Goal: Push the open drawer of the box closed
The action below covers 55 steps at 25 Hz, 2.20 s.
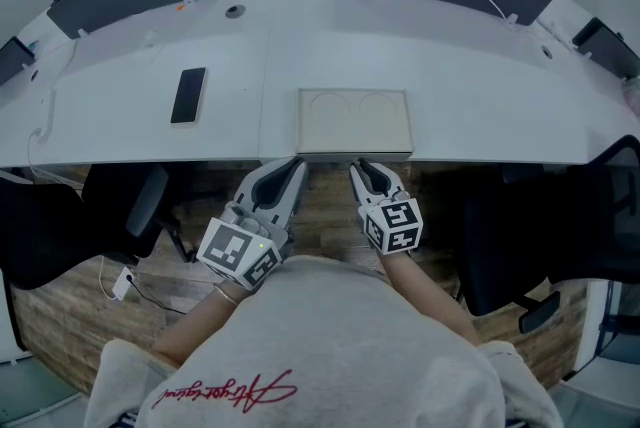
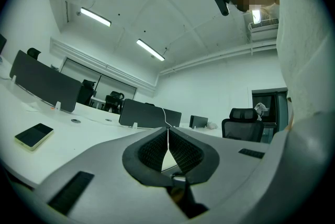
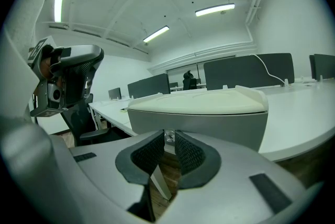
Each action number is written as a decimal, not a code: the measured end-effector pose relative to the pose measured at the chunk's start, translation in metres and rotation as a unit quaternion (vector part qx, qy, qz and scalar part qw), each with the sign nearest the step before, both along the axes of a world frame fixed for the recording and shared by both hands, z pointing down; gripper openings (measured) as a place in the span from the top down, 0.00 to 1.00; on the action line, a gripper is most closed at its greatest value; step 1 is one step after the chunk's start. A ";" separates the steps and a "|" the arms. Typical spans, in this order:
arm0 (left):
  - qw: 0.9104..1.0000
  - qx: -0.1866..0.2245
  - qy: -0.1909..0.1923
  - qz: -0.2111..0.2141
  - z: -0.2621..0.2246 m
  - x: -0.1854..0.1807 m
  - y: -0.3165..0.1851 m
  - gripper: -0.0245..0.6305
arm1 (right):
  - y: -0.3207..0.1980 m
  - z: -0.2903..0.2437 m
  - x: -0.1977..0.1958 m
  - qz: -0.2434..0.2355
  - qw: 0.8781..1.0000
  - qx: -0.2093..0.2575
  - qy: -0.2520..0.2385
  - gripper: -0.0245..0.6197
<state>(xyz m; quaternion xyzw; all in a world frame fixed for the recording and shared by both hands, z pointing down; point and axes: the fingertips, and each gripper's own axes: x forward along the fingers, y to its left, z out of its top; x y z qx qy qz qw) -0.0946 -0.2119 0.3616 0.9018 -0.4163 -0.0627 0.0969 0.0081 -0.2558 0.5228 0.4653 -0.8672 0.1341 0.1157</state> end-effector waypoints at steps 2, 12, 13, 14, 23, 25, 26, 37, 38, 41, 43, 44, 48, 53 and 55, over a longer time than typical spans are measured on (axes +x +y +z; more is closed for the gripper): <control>1.000 0.000 0.000 -0.001 0.000 -0.001 0.000 0.93 | -0.001 0.000 0.000 0.001 1.000 0.000 0.000 0.85; 1.000 0.001 -0.001 -0.001 0.000 0.001 0.000 0.93 | -0.003 0.000 0.000 -0.004 1.000 -0.001 -0.004 0.85; 1.000 0.002 -0.001 0.001 0.000 0.001 0.001 0.93 | -0.003 0.000 -0.001 -0.005 1.000 -0.001 -0.004 0.85; 1.000 0.002 -0.001 0.002 0.001 0.002 0.001 0.93 | -0.003 0.000 -0.001 -0.005 1.000 0.000 -0.004 0.85; 1.000 -0.001 -0.001 -0.002 -0.001 0.003 0.012 0.93 | 0.007 -0.004 0.000 0.002 1.000 0.010 -0.003 0.85; 1.000 -0.002 -0.001 -0.002 -0.001 0.003 0.016 0.93 | 0.012 -0.009 0.000 0.002 1.000 0.015 -0.009 0.85; 1.000 -0.002 -0.001 -0.003 -0.001 0.004 0.019 0.93 | 0.016 -0.013 0.000 0.002 1.000 0.018 -0.015 0.85; 1.000 0.003 0.000 -0.006 -0.006 0.020 0.072 0.93 | 0.093 -0.101 -0.004 -0.057 0.990 0.116 -0.047 0.90; 1.000 0.004 0.000 -0.005 -0.008 0.024 0.078 0.93 | 0.102 -0.109 -0.002 -0.061 0.989 0.123 -0.048 0.91; 1.000 0.009 0.000 -0.006 -0.011 0.034 0.100 0.93 | 0.128 -0.127 0.005 -0.073 0.986 0.141 -0.053 0.92; 1.000 0.012 0.001 -0.006 -0.013 0.041 0.117 0.93 | 0.150 -0.138 0.010 -0.080 0.983 0.155 -0.052 0.93; 1.000 0.013 0.002 -0.005 -0.014 0.046 0.127 0.93 | 0.161 -0.144 0.014 -0.083 0.982 0.161 -0.050 0.93; 1.000 0.019 -0.003 0.001 -0.015 0.067 0.170 0.93 | 0.207 -0.159 0.028 -0.094 0.979 0.177 -0.047 0.93; 1.000 0.019 -0.009 -0.003 -0.010 0.087 0.231 0.93 | 0.269 -0.164 0.047 -0.102 0.977 0.178 -0.050 0.93; 1.000 0.012 -0.008 -0.005 -0.006 0.093 0.253 0.93 | 0.292 -0.161 0.051 -0.107 0.978 0.174 -0.046 0.93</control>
